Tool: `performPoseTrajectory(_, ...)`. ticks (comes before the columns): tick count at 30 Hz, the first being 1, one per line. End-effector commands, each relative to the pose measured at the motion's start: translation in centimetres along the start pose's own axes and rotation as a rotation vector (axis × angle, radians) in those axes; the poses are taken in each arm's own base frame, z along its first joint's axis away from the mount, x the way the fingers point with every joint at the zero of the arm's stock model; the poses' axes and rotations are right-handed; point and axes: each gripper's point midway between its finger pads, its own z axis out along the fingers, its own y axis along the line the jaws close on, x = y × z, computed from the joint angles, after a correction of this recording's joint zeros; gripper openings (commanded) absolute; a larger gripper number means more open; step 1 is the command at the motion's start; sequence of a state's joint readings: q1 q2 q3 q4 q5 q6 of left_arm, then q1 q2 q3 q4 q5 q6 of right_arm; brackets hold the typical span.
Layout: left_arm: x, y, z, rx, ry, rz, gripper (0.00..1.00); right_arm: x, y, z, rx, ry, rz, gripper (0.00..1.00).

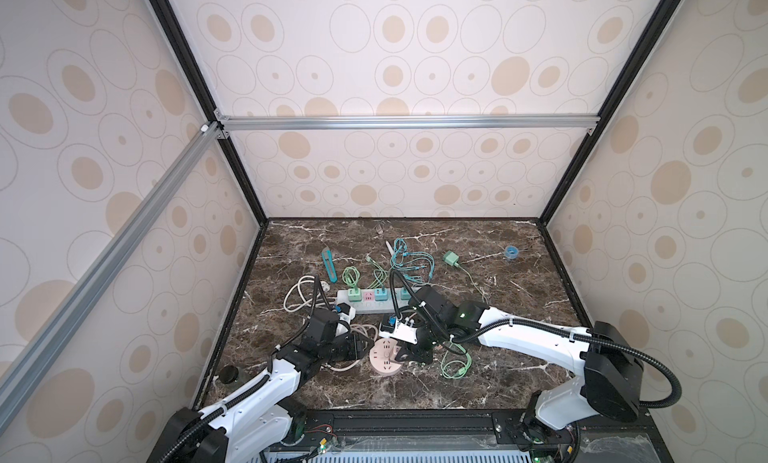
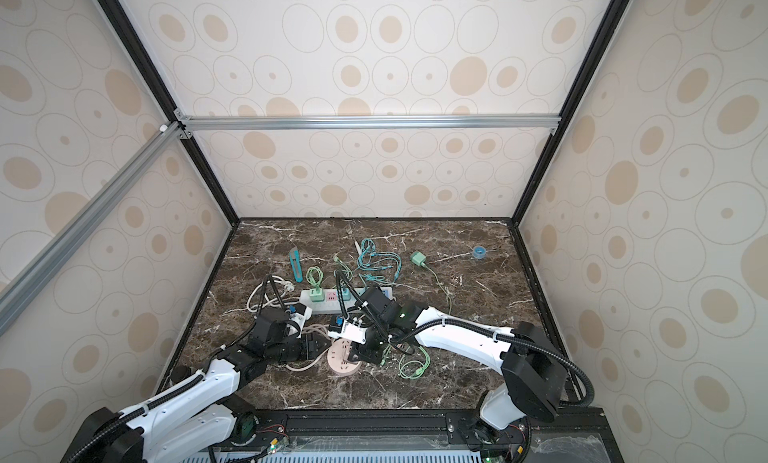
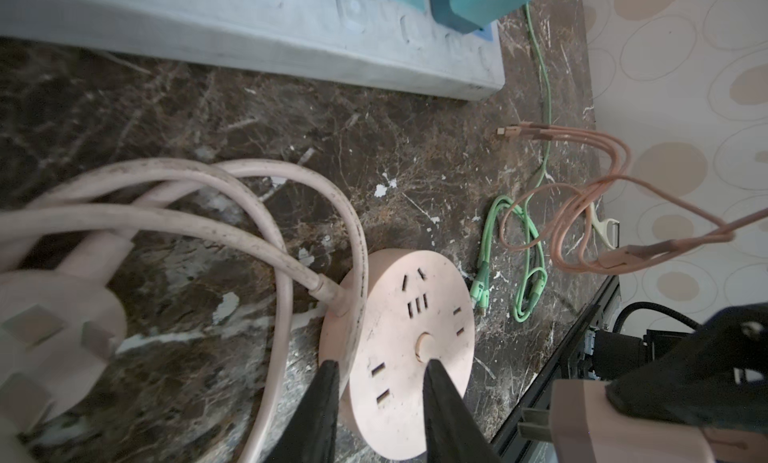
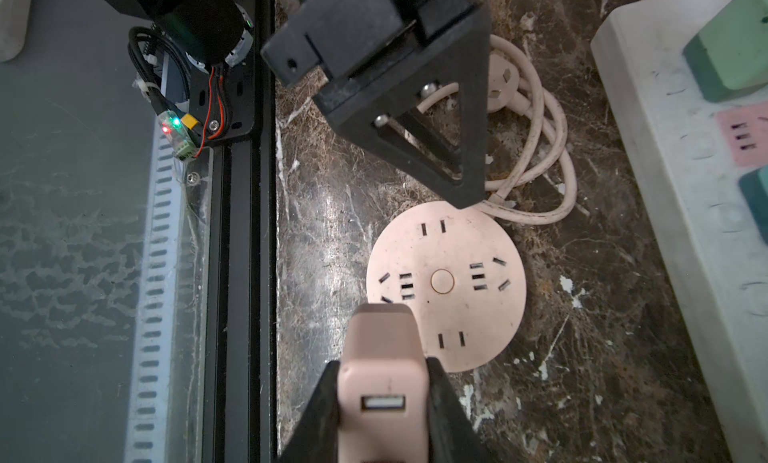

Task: Insert the plug

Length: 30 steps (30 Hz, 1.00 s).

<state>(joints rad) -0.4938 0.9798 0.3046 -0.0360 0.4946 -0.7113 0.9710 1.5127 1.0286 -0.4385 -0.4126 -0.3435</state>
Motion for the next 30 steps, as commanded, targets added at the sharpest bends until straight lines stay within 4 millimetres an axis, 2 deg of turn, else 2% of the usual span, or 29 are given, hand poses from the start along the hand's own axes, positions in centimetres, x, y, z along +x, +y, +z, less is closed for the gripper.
performPoseTrajectory(1,-0.4,-0.5,0.5,0.012,-0.016,0.014,0.34,-0.6,0.0,0.5,0.016,0.017,-0.061,0.04)
performPoseTrajectory(6,0.3,-0.3,1.0,-0.002,0.019,0.023,0.33,-0.5,-0.1,1.1,0.017,0.034,-0.062,0.03)
performPoseTrajectory(9,0.0,0.2,1.3,-0.033,0.003,0.029,0.33,-0.6,-0.2,1.3,0.025,0.029,-0.063,0.02)
performPoseTrajectory(18,-0.7,-0.2,2.6,-0.034,0.022,0.057,0.33,-0.5,-0.5,1.5,0.047,0.035,-0.057,0.02)
performPoseTrajectory(30,-2.5,-0.5,4.5,-0.068,0.032,0.113,0.23,-0.1,-0.4,1.6,0.055,0.03,-0.039,0.02)
